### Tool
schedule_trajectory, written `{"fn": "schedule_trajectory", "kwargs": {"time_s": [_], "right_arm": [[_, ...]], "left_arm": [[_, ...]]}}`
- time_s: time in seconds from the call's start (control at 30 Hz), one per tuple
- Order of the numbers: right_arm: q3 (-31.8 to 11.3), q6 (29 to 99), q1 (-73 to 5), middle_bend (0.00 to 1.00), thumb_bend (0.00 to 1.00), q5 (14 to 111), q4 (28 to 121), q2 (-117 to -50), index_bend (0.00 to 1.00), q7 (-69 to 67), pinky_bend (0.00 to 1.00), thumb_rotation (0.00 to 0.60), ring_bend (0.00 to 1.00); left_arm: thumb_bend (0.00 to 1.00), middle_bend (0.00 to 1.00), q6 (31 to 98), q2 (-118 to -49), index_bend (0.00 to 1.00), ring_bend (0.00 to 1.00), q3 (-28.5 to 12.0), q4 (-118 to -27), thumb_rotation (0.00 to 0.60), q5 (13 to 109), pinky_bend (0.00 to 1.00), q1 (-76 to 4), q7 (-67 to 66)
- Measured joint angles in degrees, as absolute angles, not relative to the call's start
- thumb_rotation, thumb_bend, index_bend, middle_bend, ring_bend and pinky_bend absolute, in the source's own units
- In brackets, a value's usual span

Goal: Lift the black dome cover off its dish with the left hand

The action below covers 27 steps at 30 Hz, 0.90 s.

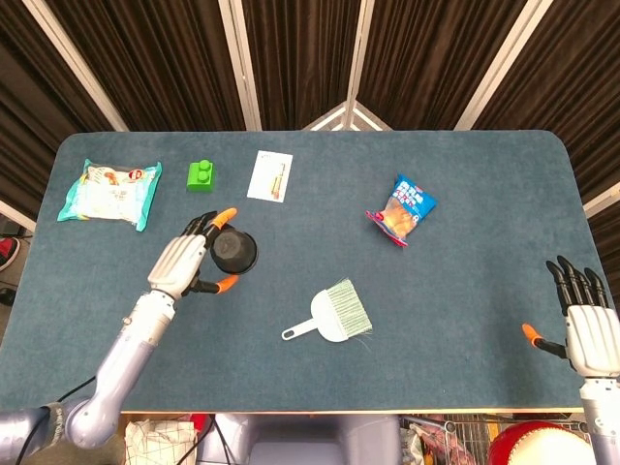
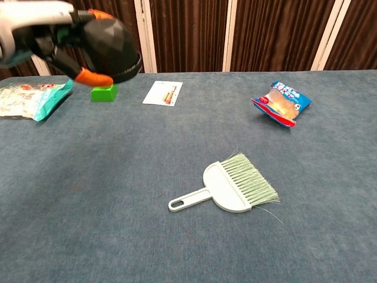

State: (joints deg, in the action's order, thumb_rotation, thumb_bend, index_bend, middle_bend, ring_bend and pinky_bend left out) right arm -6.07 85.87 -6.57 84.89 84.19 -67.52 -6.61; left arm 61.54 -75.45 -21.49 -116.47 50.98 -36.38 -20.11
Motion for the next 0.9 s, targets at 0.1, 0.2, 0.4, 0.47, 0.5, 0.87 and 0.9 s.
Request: {"fn": "schedule_trajectory", "kwargs": {"time_s": [0.1, 0.2, 0.4, 0.47, 0.5, 0.87, 0.9], "right_arm": [[-6.3, 86.1, -6.7, 0.01, 0.21, 84.8, 82.6, -68.4, 0.00, -4.8, 0.01, 0.600, 0.11], [-6.0, 85.9, -6.6, 0.01, 0.21, 84.8, 82.0, -68.6, 0.00, -3.3, 0.01, 0.600, 0.11], [-6.2, 87.1, -6.2, 0.01, 0.21, 85.0, 82.6, -68.0, 0.00, -3.5, 0.01, 0.600, 0.11], [-6.3, 87.7, -6.1, 0.01, 0.21, 85.4, 83.0, -67.8, 0.00, -3.9, 0.01, 0.600, 0.11], [-6.3, 87.9, -6.0, 0.01, 0.21, 85.4, 83.1, -67.8, 0.00, -3.9, 0.01, 0.600, 0.11], [-6.5, 88.4, -5.6, 0.01, 0.21, 85.6, 83.9, -67.6, 0.00, -5.8, 0.01, 0.600, 0.11], [-6.4, 88.4, -5.6, 0.01, 0.21, 85.6, 83.9, -67.6, 0.00, -5.8, 0.01, 0.600, 0.11]], "left_arm": [[0.61, 0.35, 63.7, -71.8, 0.06, 0.00, -22.4, -123.2, 0.600, 46.5, 0.00, -37.3, -25.0], [0.61, 0.35, 65.6, -69.0, 0.06, 0.00, -22.6, -127.0, 0.600, 41.8, 0.00, -38.3, -28.9], [0.61, 0.35, 66.1, -68.5, 0.06, 0.00, -20.5, -126.6, 0.600, 36.5, 0.00, -40.1, -30.1], [0.61, 0.35, 65.8, -69.3, 0.07, 0.00, -20.1, -125.4, 0.600, 36.0, 0.00, -40.6, -29.7], [0.61, 0.35, 65.7, -69.6, 0.07, 0.00, -19.9, -125.1, 0.600, 35.9, 0.00, -41.0, -29.3], [0.61, 0.35, 70.2, -63.8, 0.07, 0.00, -25.0, -134.9, 0.600, 41.2, 0.00, -41.2, -27.5], [0.61, 0.35, 70.2, -63.0, 0.07, 0.00, -25.3, -135.0, 0.600, 42.0, 0.00, -41.0, -26.7]]}}
